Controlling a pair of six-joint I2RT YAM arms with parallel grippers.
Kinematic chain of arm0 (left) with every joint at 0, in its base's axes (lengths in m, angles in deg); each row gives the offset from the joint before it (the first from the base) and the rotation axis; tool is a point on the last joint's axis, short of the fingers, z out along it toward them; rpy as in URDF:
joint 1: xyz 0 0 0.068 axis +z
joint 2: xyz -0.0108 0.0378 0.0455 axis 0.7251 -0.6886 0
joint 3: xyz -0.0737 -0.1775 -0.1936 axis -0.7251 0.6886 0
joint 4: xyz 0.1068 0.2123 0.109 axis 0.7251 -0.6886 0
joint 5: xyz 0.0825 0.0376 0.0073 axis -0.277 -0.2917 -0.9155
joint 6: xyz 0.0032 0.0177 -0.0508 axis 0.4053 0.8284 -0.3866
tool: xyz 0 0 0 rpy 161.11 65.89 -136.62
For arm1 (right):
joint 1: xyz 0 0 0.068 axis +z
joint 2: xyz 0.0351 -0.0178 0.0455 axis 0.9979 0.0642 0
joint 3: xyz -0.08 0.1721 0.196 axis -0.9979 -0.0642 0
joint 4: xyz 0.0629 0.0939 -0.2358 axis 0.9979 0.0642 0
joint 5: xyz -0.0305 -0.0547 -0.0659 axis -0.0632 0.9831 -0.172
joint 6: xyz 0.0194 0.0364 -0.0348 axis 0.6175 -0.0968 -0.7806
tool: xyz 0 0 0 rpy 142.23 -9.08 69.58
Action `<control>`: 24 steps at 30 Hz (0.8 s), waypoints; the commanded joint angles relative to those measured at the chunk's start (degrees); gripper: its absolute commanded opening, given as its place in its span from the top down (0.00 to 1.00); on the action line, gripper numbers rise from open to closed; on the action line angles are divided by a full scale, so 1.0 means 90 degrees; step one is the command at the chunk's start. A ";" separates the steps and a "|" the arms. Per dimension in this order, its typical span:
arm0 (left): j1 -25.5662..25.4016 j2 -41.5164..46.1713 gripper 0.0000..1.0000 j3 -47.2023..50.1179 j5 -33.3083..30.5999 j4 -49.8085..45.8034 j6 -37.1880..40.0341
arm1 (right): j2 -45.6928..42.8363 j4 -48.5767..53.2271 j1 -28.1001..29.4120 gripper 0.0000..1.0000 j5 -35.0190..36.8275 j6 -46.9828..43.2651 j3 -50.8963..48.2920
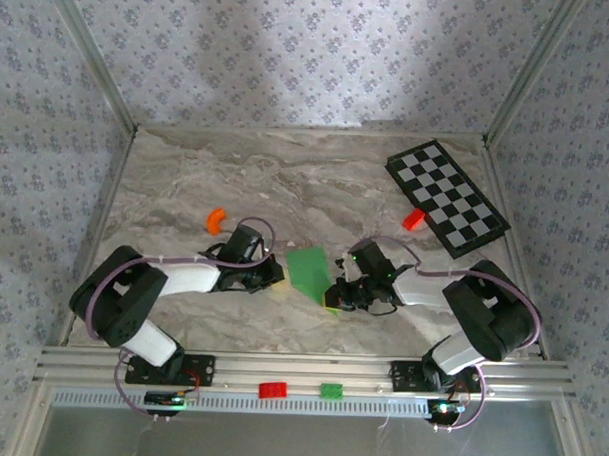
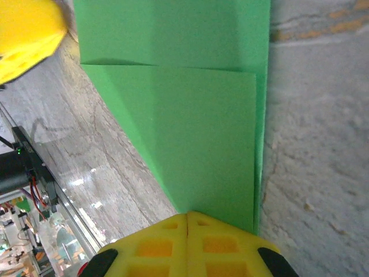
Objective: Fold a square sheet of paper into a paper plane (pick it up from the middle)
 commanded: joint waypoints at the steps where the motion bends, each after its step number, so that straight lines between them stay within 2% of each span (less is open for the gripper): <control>1: 0.0013 0.0470 0.90 -0.0347 -0.0329 -0.0812 0.0379 | -0.0421 0.0280 0.0038 0.88 0.0078 -0.0022 0.0070; 3: 0.0013 0.0589 0.90 -0.0389 -0.0355 -0.0878 0.0456 | -0.0790 0.0315 -0.0087 0.83 0.0277 0.0121 0.0081; 7: -0.0011 0.0694 0.87 -0.0283 -0.0321 -0.0646 0.0337 | -0.1129 0.0795 -0.0613 0.64 0.0928 0.0073 0.0080; 10: 0.0002 0.0657 0.81 -0.0190 -0.0328 -0.0535 0.0111 | -0.1067 0.0849 -0.0867 0.58 0.0983 -0.0058 0.0180; 17: 0.0057 0.0527 0.71 -0.0179 -0.0106 -0.0321 -0.0046 | -0.0437 0.0166 -0.0782 0.57 0.0115 0.0032 0.0443; 22: 0.0112 0.0432 0.67 -0.0232 0.0126 -0.0202 -0.0046 | -0.0100 0.0036 -0.0737 0.61 0.0098 0.0025 0.0518; 24: 0.0146 0.0348 0.67 -0.0283 0.0262 -0.0181 -0.0036 | -0.0006 -0.0066 -0.0733 0.65 0.0019 0.0035 0.0518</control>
